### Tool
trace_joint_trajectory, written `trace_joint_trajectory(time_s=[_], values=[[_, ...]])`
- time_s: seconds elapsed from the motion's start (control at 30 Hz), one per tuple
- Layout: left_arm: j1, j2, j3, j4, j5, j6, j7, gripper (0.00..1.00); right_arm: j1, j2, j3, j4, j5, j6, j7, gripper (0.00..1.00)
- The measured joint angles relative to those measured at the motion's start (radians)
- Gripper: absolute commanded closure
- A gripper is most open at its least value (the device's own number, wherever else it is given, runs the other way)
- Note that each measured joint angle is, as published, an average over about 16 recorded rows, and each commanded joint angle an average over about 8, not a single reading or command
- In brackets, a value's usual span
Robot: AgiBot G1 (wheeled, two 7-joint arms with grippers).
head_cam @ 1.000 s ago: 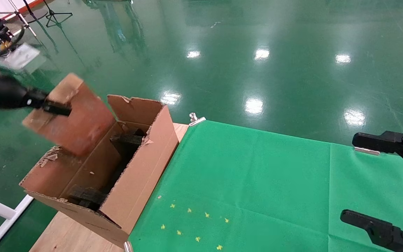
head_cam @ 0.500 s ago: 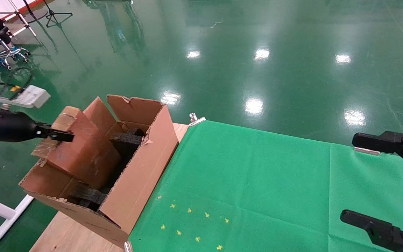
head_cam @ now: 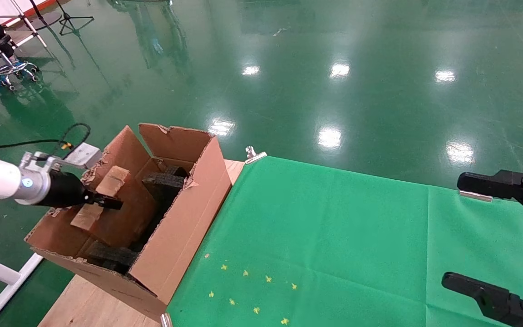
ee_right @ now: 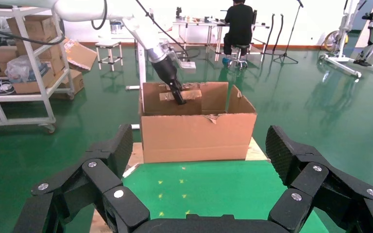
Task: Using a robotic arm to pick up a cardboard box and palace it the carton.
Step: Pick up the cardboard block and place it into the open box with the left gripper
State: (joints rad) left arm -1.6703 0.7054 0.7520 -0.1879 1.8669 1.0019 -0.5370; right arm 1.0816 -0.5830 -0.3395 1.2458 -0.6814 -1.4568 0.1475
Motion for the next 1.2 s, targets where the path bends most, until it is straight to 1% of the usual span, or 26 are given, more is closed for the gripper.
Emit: trace_joint_trajectory(time_s=[0.03,0.27,0.3,1.2], values=[[0.001,0.006,0.001,0.012,0.001,-0.004,0.002,0.98,0.0,0.0,0.0,0.0,0.0,0.0,0.0,0.0],[0.005,0.031,0.006,0.064,0.006,-0.016,0.008,0.1,0.0,0.0,0.0,0.0,0.0,0.0,0.0,0.0],[0.005,0.033,0.006,0.067,0.006,-0.017,0.008,0.0,0.0,0.0,0.0,0.0,0.0,0.0,0.0,0.0],[0.005,0.029,0.008,0.062,0.012,-0.001,0.007,0.0,0.0,0.0,0.0,0.0,0.0,0.0,0.0,0.0]])
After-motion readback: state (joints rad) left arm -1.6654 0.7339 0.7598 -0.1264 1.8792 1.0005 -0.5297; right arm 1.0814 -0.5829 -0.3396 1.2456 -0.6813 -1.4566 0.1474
